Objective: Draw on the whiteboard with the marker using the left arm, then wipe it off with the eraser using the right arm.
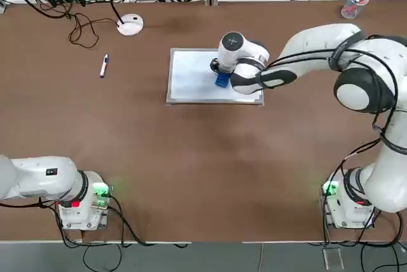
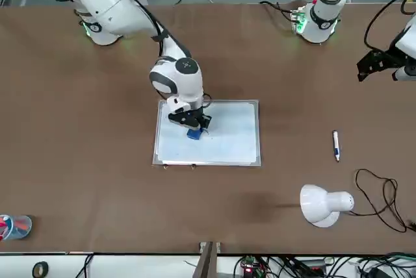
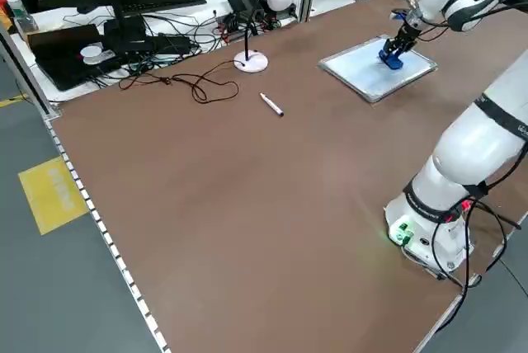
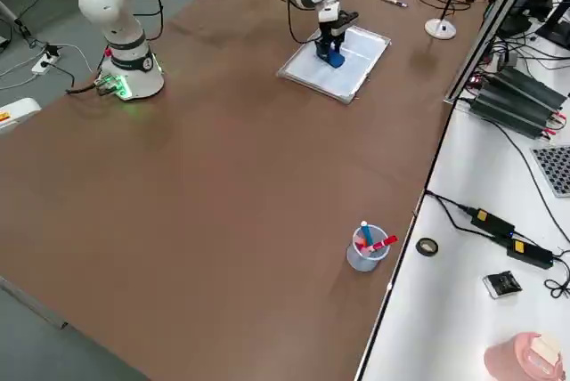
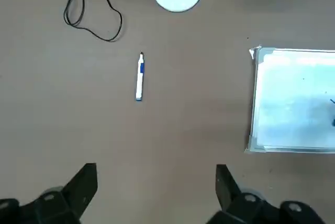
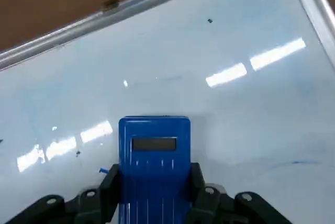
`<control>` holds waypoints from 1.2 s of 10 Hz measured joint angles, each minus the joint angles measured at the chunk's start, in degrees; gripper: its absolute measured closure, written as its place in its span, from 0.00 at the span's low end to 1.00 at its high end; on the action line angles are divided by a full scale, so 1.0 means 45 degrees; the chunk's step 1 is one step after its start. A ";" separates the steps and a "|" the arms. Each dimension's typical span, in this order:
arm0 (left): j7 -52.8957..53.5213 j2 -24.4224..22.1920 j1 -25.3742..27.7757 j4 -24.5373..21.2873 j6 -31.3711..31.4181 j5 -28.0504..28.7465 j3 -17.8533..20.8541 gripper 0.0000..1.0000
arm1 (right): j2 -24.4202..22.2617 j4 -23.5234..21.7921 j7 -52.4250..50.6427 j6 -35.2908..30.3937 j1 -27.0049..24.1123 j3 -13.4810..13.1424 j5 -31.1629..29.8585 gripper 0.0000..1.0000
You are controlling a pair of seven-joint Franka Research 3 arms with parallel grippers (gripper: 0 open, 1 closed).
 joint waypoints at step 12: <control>0.0001 0.0001 0.0005 0.0025 0.0000 0.0000 0.0001 0.00 | 0.2360 0.3945 0.2375 -0.0415 0.1694 -0.0627 -0.0224 0.44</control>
